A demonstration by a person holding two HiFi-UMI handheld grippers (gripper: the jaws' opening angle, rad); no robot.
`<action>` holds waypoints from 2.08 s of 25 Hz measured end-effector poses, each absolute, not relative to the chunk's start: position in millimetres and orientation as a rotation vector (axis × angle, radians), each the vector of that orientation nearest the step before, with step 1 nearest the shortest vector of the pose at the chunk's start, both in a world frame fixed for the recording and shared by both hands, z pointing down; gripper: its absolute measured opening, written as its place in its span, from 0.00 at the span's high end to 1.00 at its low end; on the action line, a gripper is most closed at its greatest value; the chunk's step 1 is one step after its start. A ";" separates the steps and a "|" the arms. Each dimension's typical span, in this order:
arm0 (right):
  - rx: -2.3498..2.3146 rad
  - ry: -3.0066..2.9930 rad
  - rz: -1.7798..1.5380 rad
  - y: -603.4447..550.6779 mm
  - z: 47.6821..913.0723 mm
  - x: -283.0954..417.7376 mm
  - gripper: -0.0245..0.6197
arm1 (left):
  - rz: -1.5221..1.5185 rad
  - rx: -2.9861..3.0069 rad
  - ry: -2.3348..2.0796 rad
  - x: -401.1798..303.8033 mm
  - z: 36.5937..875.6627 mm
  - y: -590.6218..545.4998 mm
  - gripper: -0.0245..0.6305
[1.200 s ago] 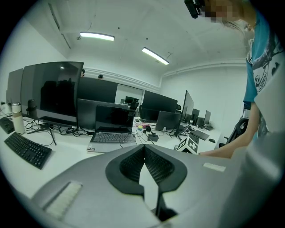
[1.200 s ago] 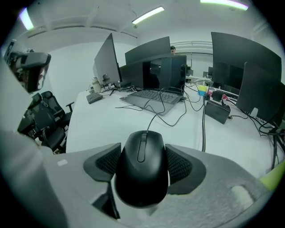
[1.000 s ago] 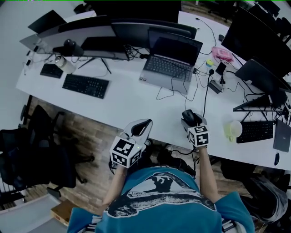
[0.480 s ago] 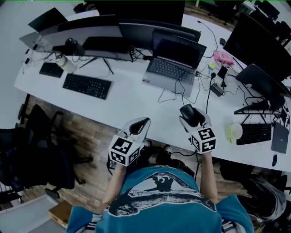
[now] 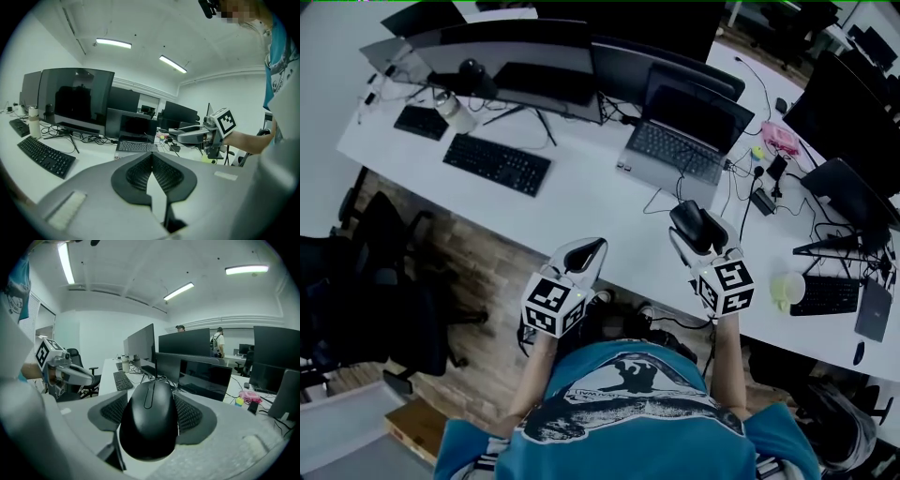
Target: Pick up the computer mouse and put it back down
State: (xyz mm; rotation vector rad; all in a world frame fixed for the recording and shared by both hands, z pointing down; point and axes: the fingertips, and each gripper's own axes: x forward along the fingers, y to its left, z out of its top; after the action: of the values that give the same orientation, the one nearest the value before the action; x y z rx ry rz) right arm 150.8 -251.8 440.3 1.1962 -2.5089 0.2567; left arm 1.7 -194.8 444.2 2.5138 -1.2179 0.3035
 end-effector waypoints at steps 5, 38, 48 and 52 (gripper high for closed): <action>1.133 -2.543 0.270 -266.1 447.0 114.1 0.48 | 0.290 2.487 -1.262 -19.0 445.7 -195.1 0.94; 0.690 -2.278 0.492 -251.8 673.2 -41.8 0.48 | 0.298 2.244 -1.535 -134.7 459.8 -168.6 0.94; 0.754 -2.236 0.473 -250.4 678.4 -41.0 0.43 | 0.312 2.323 -1.420 -136.9 463.3 -179.0 0.94; 0.825 -2.254 0.511 -256.7 661.6 -36.5 0.38 | 0.311 2.369 -1.357 -142.1 463.3 -184.7 0.94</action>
State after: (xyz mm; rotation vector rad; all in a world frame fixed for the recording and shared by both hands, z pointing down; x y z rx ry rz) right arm -36.5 -256.7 661.6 0.8255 -2.2542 0.5109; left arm -142.1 -184.7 463.3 2.3695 -1.3573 0.3111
